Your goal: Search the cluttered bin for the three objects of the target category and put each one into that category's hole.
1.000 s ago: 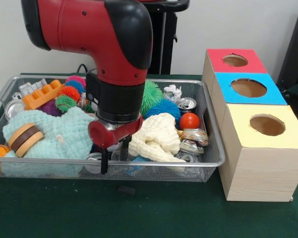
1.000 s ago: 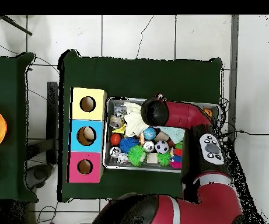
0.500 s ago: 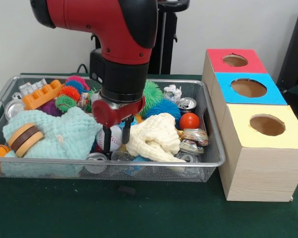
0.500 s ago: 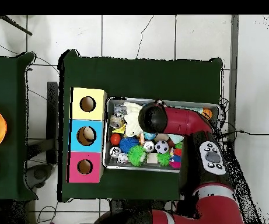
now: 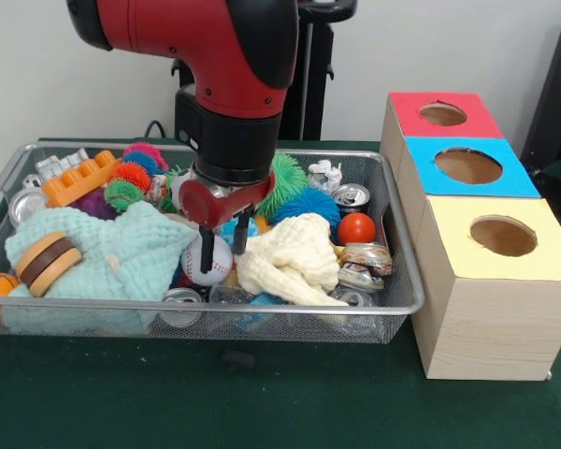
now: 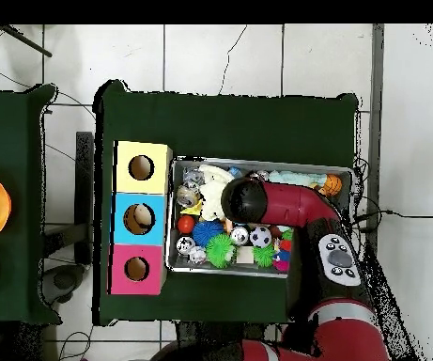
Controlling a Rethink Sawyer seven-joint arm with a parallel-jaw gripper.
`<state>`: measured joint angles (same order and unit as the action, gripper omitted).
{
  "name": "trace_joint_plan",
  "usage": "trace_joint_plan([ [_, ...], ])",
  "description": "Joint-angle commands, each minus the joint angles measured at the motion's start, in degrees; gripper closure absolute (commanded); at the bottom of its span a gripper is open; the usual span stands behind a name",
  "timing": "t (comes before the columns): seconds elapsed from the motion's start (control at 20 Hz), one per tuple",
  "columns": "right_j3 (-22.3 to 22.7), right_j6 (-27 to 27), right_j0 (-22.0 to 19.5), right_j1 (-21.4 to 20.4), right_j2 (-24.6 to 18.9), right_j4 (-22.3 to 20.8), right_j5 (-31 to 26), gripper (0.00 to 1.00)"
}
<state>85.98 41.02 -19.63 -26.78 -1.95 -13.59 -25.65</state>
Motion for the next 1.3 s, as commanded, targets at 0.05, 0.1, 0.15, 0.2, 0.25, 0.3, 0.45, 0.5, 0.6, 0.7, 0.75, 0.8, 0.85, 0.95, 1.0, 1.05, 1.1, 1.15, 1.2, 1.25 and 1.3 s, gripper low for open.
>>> trace_joint_plan([
  [0.05, 3.92, 12.21, 0.59, 5.16, -0.92, -0.27, -0.83, 0.00],
  [0.1, 3.17, 12.71, 1.09, 5.89, -1.11, 0.08, -0.51, 0.00],
  [0.15, 2.99, 12.86, 1.03, 6.51, -1.40, 0.23, 0.09, 0.00],
  [0.2, 2.92, 12.86, 0.78, 7.01, -1.71, 0.35, 0.66, 0.00],
  [0.25, 2.76, 12.92, 0.77, 7.39, -1.95, 0.47, 0.97, 0.00],
  [0.3, 2.53, 13.12, 0.94, 7.69, -2.08, 0.67, 1.22, 0.00],
  [0.45, 2.40, 13.50, 0.89, 8.70, -2.70, 1.25, 2.00, 0.00],
  [0.5, 2.68, 13.61, 0.71, 8.92, -2.91, 1.36, 2.42, 0.00],
  [0.6, 3.39, 13.78, 0.46, 8.84, -3.20, 1.55, 2.93, 0.00],
  [0.7, 4.09, 13.45, -0.03, 8.37, -3.56, 1.70, 2.82, 0.00],
  [0.75, 4.21, 13.15, -0.13, 8.04, -3.76, 1.91, 2.31, 0.00],
  [0.8, 4.79, 12.67, -0.65, 7.64, -3.93, 1.81, 2.13, 0.00],
  [0.85, 4.90, 12.21, -0.80, 7.02, -4.10, 2.00, 1.17, 0.00],
  [0.95, 5.72, 11.11, -1.50, 5.42, -4.20, 2.01, -0.52, 0.00],
  [1.0, 6.01, 10.62, -1.69, 4.53, -4.19, 2.09, -1.57, 0.00],
  [1.05, 6.29, 10.12, -1.73, 3.21, -4.01, 2.21, -3.00, 0.00],
  [1.1, 6.58, 9.62, -1.76, 1.88, -3.84, 2.32, -4.43, 0.00],
  [1.15, 6.92, 9.11, -1.74, 0.12, -3.53, 2.54, -6.16, 0.00],
  [1.2, 7.25, 8.87, -1.47, -1.48, -3.15, 2.71, -7.62, 0.00],
  [1.25, 7.50, 8.62, -1.30, -3.08, -2.80, 2.88, -9.01, 0.00],
  [1.3, 7.32, 8.50, -1.01, -4.05, -2.55, 3.03, -10.26, 0.00],
])
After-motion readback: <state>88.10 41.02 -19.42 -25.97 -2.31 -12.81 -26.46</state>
